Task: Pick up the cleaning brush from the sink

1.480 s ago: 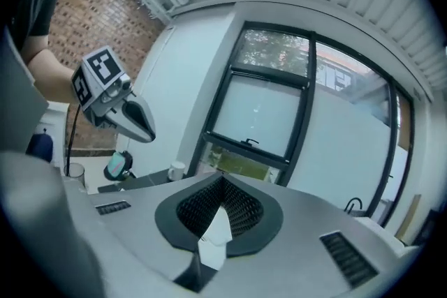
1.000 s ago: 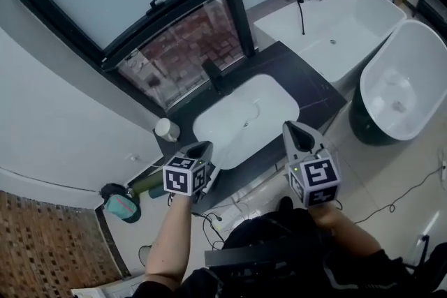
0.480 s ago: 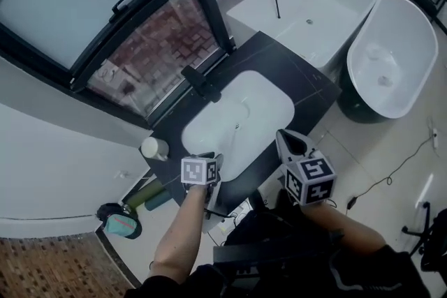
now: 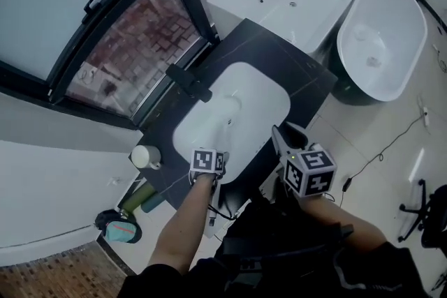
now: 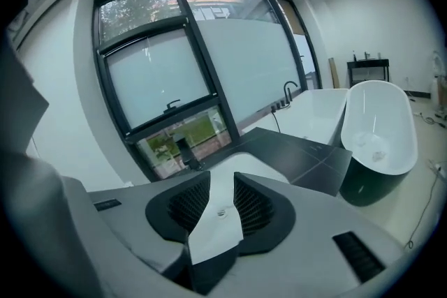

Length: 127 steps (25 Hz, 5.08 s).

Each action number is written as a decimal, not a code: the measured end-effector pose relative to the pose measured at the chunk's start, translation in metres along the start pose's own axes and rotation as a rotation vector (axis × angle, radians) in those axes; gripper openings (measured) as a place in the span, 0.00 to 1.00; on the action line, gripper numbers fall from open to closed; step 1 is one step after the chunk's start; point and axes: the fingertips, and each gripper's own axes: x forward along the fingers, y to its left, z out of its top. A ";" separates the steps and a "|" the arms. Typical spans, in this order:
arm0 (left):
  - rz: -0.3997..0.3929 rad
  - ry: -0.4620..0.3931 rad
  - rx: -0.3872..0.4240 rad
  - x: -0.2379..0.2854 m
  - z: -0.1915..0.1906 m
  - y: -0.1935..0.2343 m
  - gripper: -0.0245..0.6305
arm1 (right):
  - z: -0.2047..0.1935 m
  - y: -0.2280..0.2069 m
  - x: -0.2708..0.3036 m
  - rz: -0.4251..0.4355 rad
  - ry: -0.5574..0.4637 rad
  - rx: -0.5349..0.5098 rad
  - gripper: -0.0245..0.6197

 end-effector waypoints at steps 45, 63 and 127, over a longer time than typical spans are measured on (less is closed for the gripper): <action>-0.075 -0.047 0.008 -0.019 0.002 -0.020 0.14 | -0.040 -0.014 0.074 -0.018 0.233 0.165 0.19; 0.239 -0.488 -0.322 -0.137 -0.011 -0.285 0.14 | 0.016 -0.120 -0.116 0.467 0.221 -0.299 0.19; 0.750 -1.287 -0.292 -0.292 -0.016 -0.712 0.14 | 0.149 -0.340 -0.416 0.814 -0.203 -0.446 0.05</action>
